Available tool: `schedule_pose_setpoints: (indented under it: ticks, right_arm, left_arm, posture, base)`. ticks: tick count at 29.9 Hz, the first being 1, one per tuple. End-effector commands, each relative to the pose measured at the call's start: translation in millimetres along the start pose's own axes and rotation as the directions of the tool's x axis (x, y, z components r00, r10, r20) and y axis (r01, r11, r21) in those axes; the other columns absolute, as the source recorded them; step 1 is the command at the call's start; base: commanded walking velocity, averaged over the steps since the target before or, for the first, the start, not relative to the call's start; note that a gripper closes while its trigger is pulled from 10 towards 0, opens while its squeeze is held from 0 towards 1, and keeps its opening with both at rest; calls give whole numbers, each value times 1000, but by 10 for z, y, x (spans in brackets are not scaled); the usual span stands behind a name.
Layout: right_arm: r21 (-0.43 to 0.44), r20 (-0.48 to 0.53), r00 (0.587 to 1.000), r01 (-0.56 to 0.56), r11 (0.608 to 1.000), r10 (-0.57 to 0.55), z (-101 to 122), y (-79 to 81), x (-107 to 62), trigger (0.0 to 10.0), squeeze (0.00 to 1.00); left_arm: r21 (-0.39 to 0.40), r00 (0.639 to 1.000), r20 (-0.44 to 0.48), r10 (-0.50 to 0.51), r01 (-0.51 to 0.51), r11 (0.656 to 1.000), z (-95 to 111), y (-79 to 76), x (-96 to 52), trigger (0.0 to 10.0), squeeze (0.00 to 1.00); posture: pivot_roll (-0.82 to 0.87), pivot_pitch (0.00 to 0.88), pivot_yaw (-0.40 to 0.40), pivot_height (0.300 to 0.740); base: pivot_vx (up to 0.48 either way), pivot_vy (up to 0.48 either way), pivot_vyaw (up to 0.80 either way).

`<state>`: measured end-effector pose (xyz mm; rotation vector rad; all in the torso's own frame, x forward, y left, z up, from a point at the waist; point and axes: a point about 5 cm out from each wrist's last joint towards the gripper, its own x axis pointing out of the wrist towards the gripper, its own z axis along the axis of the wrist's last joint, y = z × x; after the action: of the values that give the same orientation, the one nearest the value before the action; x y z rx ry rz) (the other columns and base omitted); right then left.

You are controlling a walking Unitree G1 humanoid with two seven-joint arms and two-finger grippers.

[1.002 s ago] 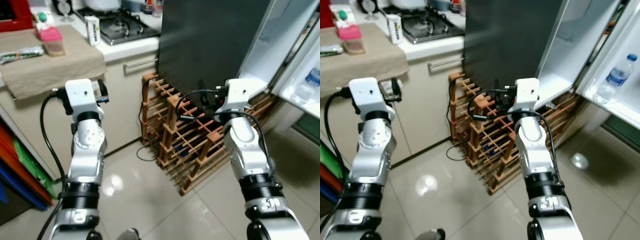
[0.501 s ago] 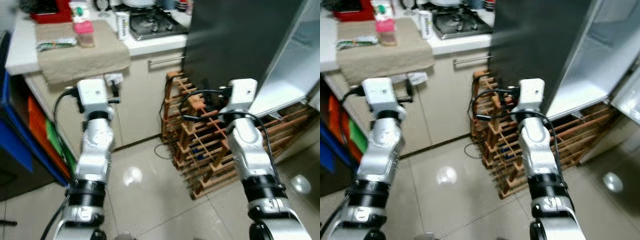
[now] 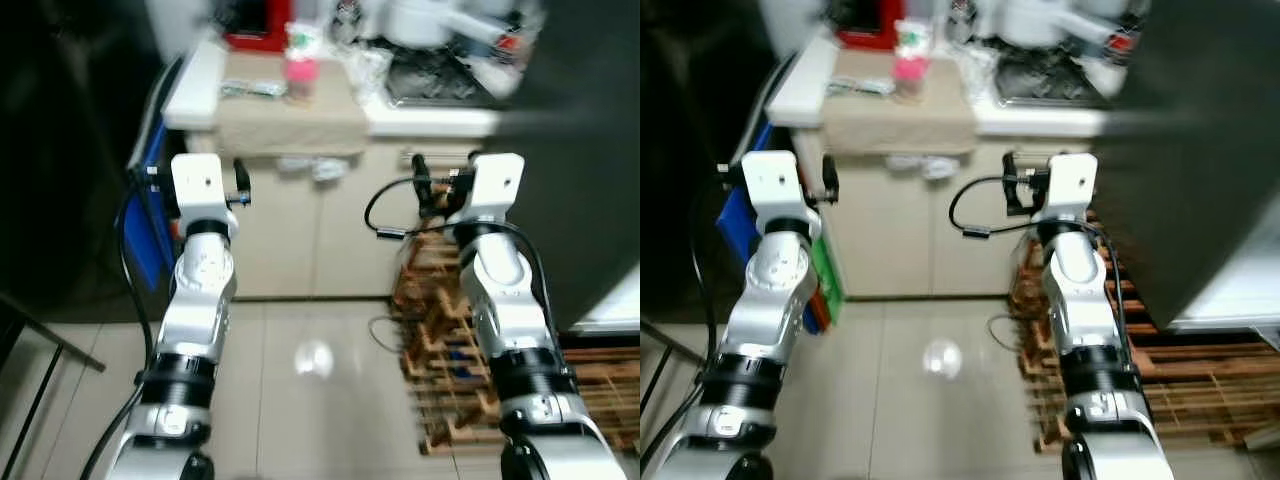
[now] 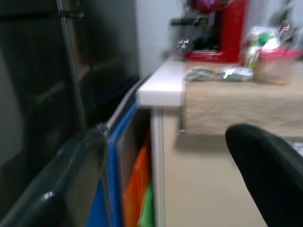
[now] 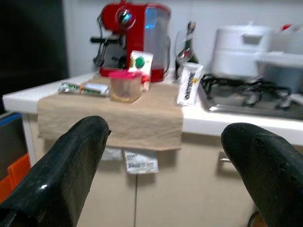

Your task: Restocking fridge

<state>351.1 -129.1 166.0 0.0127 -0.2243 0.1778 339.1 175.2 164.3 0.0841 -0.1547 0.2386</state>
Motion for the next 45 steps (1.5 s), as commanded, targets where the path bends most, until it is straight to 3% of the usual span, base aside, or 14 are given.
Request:
schedule_pose_setpoints:
  ticks: [1, 4, 8, 11, 17, 19, 20, 23, 27, 33, 37, 45]
  right_arm:
    - [-20, -10, 997, 80, 997, -80, -4, -226, -43, 10000, 286]
    - [-21, -12, 996, 91, 996, -91, -12, -253, -55, 10000, 282]
    - [-37, 1, 995, 96, 995, -96, 1, -258, -65, 10000, 282]
    - [-82, 61, 992, 112, 990, -108, 93, -263, -86, 10000, 294]
    - [-74, 55, 990, 135, 988, -132, 72, -288, -105, 10000, 290]
    - [-96, 106, 981, 171, 981, -161, 132, -286, -110, 10000, 290]
    - [-163, 215, 960, 215, 963, -178, 291, -285, -111, 10000, 290]
    - [-179, 240, 954, 225, 958, -180, 327, -283, -113, 10000, 294]
    - [-133, 228, 960, 197, 971, -164, 372, -268, -41, 10000, 290]
    - [8, 116, 985, 130, 992, -130, 251, -247, 29, 10000, 286]
    - [40, 112, 988, 105, 994, -109, 240, -173, 36, 10000, 282]
    - [47, 114, 989, 93, 995, -98, 258, -162, 70, 10000, 278]
  left_arm:
    - [-28, 996, 43, -84, 85, 996, 98, -212, -23, 10000, 0]
    - [-65, 996, 43, -81, 84, 994, 95, -205, -34, 10000, 0]
    - [-54, 996, 45, -82, 85, 995, 93, -191, -17, 10000, 0]
    - [-34, 988, 78, -130, 133, 990, 147, -223, 0, 10000, 0]
    - [-47, 976, 92, -198, 202, 978, 168, -294, -29, 10000, 0]
    - [-39, 965, 112, -239, 244, 969, 205, -335, -44, 10000, 0]
    - [-36, 957, 145, -252, 260, 965, 267, -350, -39, 10000, 0]
    - [-36, 955, 153, -253, 261, 965, 280, -351, -36, 10000, 0]
    - [-50, 956, 175, -233, 245, 968, 344, -323, -9, 10000, 0]
    - [-78, 961, 174, -213, 229, 970, 363, -317, 18, 10000, 0]
    - [-106, 968, 177, -180, 201, 974, 372, -267, 28, 10000, 0]
    - [-81, 957, 202, -207, 227, 971, 425, -290, 29, 10000, 0]
  posture:
    - [-54, 8, -17, 740]
    - [-54, 10, -18, 740]
    - [-56, 12, -20, 740]
    - [-53, 11, -17, 740]
    - [-49, 7, -8, 740]
    - [-50, 8, 1, 740]
    - [-44, 10, 5, 740]
    - [-44, 10, 5, 740]
    - [-42, 3, 3, 740]
    - [-37, 0, -8, 740]
    - [-31, 0, -9, 740]
    - [-24, 0, -9, 740]
  base:
    - [0, 0, 0]
    - [0, -272, 0]
    - [0, 0, 0]
    - [0, 0, 0]
    - [0, 0, 0]
    - [446, 0, 0]
    - [458, 0, 0]
    - [460, 0, 0]
    - [461, 0, 0]
    - [461, 0, 0]
    - [454, 0, 0]
    - [443, 0, 0]
